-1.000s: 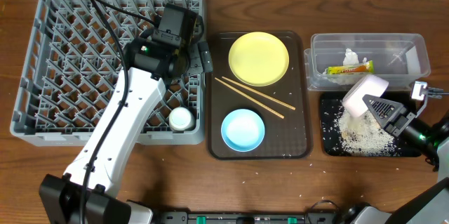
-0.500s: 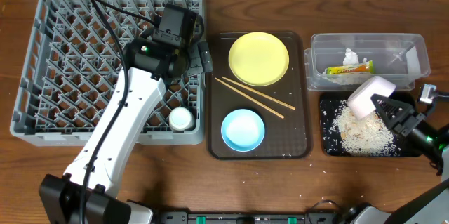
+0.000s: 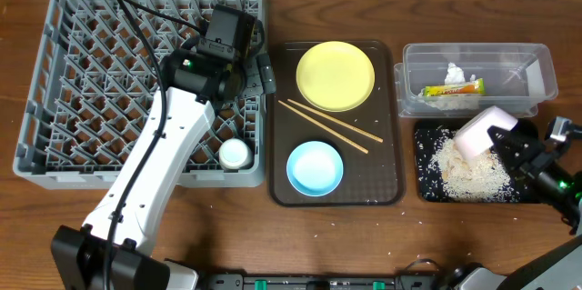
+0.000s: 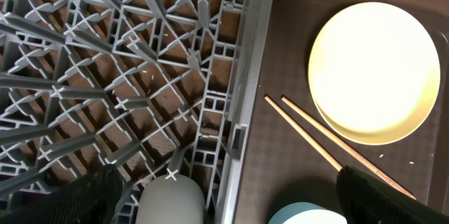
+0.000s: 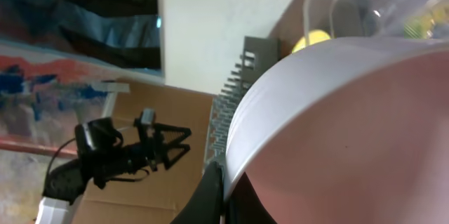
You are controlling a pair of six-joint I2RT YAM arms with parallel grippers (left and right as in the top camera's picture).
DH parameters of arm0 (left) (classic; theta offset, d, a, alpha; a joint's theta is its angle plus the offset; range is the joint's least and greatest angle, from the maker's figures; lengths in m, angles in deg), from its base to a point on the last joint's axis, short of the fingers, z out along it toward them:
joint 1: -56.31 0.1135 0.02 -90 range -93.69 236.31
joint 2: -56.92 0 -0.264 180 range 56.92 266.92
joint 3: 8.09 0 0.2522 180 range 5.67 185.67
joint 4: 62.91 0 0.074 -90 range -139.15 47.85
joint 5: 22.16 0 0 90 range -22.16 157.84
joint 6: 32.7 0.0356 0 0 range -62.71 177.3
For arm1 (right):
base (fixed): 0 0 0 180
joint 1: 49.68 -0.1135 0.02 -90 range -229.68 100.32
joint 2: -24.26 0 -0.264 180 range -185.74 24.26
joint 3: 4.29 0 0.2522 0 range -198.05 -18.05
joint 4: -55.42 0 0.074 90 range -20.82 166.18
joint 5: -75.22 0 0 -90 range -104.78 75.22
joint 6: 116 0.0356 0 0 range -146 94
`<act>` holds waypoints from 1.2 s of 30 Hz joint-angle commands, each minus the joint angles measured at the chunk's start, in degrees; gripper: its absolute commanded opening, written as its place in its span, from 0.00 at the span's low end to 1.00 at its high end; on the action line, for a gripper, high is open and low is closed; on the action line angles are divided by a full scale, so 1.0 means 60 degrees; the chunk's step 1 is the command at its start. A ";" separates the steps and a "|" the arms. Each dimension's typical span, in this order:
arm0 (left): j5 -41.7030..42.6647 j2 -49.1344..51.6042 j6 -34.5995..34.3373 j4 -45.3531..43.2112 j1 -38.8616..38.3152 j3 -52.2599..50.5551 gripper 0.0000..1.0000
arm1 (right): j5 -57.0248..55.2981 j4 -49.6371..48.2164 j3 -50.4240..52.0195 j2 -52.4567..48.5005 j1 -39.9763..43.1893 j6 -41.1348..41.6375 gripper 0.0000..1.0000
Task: Sort waste into correct bins and load items into the dishwasher
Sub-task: 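Tip the pink bowl to dump the scraps onto the black tray, then carry the emptied pink bowl back and set it on the brown tray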
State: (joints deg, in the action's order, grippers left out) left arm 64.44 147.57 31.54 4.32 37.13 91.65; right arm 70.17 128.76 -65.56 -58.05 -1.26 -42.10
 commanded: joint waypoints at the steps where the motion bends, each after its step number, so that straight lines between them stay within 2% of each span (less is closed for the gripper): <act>1: -0.0153 -0.0069 -0.0036 0.0004 0.0040 0.0080 0.98 | -0.0401 0.0175 0.0022 0.0219 0.0044 -0.0364 0.01; 7: -0.0153 -0.0069 -0.0036 0.0004 0.0040 0.0080 0.98 | -0.0335 0.0262 -0.0015 0.0259 -0.0033 -0.0696 0.01; 10: -0.0153 -0.0069 -0.0036 0.0000 0.0040 0.0080 0.98 | -0.0630 0.0273 -0.0109 0.0492 -0.0583 -0.0707 0.01; 14: -0.0153 -0.0069 -0.0036 0.0004 0.0040 0.0080 0.98 | -0.2044 0.0284 -0.0594 0.1064 -0.2357 -0.0270 0.01; 17: -0.0153 -0.0069 -0.0036 0.0004 0.0040 0.0080 0.98 | -0.3723 0.0240 -0.1158 0.1461 -0.4175 0.0452 0.01; 22: -0.0153 -0.0069 -0.0036 0.0004 0.0040 0.0080 0.98 | -0.7231 -0.0157 -0.2000 0.1672 -0.7315 0.2357 0.01; 29: -0.0153 -0.0069 -0.0036 0.0004 0.0040 0.0080 0.98 | -1.1009 -0.0441 -0.2022 0.1107 -1.1092 0.4648 0.01; 31: -0.0153 -0.0069 -0.0036 0.0004 0.0040 0.0080 0.98 | -1.1570 -0.0503 -0.2022 0.0586 -1.1938 0.5002 0.01; 36: -0.0153 -0.0069 -0.0036 0.0004 0.0040 0.0080 0.98 | -1.1941 -0.0514 -0.2018 -0.0270 -1.2673 0.5257 0.01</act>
State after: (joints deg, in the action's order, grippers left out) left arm 64.44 147.57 31.56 4.32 37.13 91.65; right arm 3.76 125.81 -77.14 -56.84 -74.87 -14.14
